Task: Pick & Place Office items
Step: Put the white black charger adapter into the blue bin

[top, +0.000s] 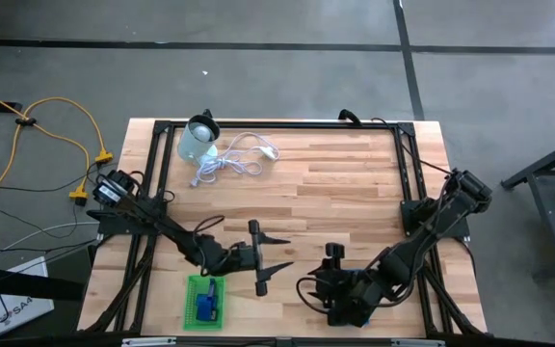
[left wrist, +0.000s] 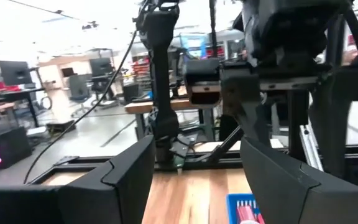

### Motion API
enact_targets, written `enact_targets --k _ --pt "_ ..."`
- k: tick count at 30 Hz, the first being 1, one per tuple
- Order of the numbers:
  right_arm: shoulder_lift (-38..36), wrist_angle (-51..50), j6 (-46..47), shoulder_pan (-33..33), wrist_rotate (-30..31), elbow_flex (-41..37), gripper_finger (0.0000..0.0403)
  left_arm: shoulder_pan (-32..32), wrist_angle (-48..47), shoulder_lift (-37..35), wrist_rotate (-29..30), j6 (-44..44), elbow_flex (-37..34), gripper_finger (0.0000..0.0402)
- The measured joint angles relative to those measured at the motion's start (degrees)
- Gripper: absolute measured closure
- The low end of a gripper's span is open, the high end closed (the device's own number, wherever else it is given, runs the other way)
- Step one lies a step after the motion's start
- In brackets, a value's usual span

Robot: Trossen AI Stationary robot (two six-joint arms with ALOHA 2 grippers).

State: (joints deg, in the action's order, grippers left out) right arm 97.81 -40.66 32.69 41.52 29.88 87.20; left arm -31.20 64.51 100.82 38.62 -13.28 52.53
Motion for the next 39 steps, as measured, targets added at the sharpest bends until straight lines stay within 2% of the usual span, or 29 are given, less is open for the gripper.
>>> enact_targets --k 7,19,26,31,39 --pt "-0.45 0.04 0.00 -0.04 1.68 0.00 0.0206 -2.55 -4.29 -0.36 2.56 4.50 0.00 0.0171" --pt "-0.43 0.12 0.00 -0.20 1.75 0.00 0.0206 -2.28 -39.38 -13.53 2.37 22.39 0.00 0.0171" --pt "-0.43 0.98 0.48 -2.70 3.69 0.00 0.0206 0.95 -63.35 -20.69 1.50 39.01 0.02 0.0171" --pt "-0.45 0.15 0.46 -6.28 2.40 0.00 0.0206 4.06 -71.58 -22.28 -7.91 44.03 0.00 0.0171" --pt "-2.47 -6.82 1.26 -10.35 -0.01 0.00 0.0206 7.11 -80.97 -22.94 -16.26 48.67 0.28 0.0171"
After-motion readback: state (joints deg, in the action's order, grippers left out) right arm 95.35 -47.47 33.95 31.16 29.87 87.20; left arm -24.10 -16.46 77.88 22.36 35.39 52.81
